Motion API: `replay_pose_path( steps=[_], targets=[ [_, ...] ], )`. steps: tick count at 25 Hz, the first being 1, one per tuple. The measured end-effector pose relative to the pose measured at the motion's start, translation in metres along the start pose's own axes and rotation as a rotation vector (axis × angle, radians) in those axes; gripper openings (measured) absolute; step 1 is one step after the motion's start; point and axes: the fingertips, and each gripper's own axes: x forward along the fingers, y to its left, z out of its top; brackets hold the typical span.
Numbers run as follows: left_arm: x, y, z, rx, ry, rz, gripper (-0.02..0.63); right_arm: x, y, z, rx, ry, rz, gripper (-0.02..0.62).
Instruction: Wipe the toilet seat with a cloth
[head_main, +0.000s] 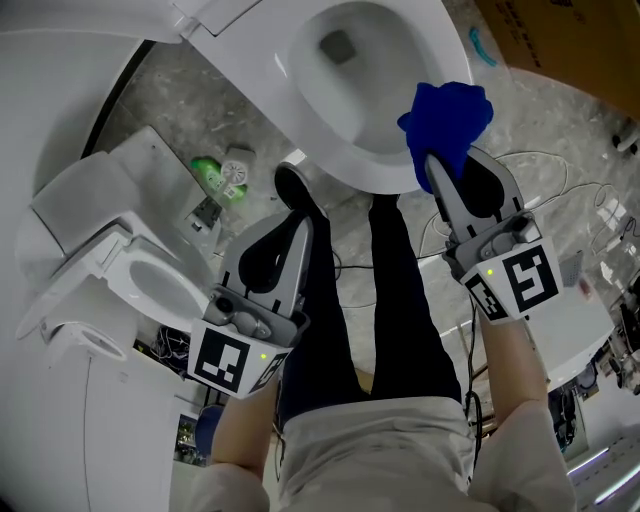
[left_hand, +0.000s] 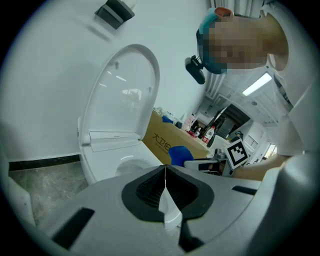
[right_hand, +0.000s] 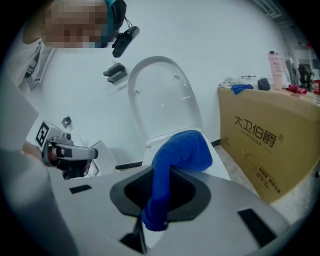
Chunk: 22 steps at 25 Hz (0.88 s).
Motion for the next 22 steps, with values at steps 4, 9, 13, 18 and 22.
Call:
replay_pose_path(
  steps=[4, 9, 13, 18, 22],
  targets=[
    [-0.001, 0.004, 0.0, -0.001, -0.003, 0.005, 0.009, 0.028, -0.02, -0.002, -0.047, 0.012, -0.015, 0.054],
    [-0.002, 0.011, -0.004, -0.007, 0.002, 0.014, 0.009, 0.061, -0.049, -0.001, -0.046, 0.032, -0.057, 0.054],
    [-0.001, 0.014, -0.004, -0.014, 0.001, 0.015, 0.009, 0.088, -0.072, 0.006, -0.078, 0.041, -0.084, 0.054],
    [0.0, 0.018, -0.003, -0.023, -0.005, 0.019, 0.009, 0.123, -0.102, 0.0, -0.085, 0.085, -0.137, 0.054],
    [0.0, 0.022, -0.004, -0.032, -0.005, 0.022, 0.009, 0.146, -0.119, -0.002, -0.076, 0.119, -0.159, 0.054]
  ],
)
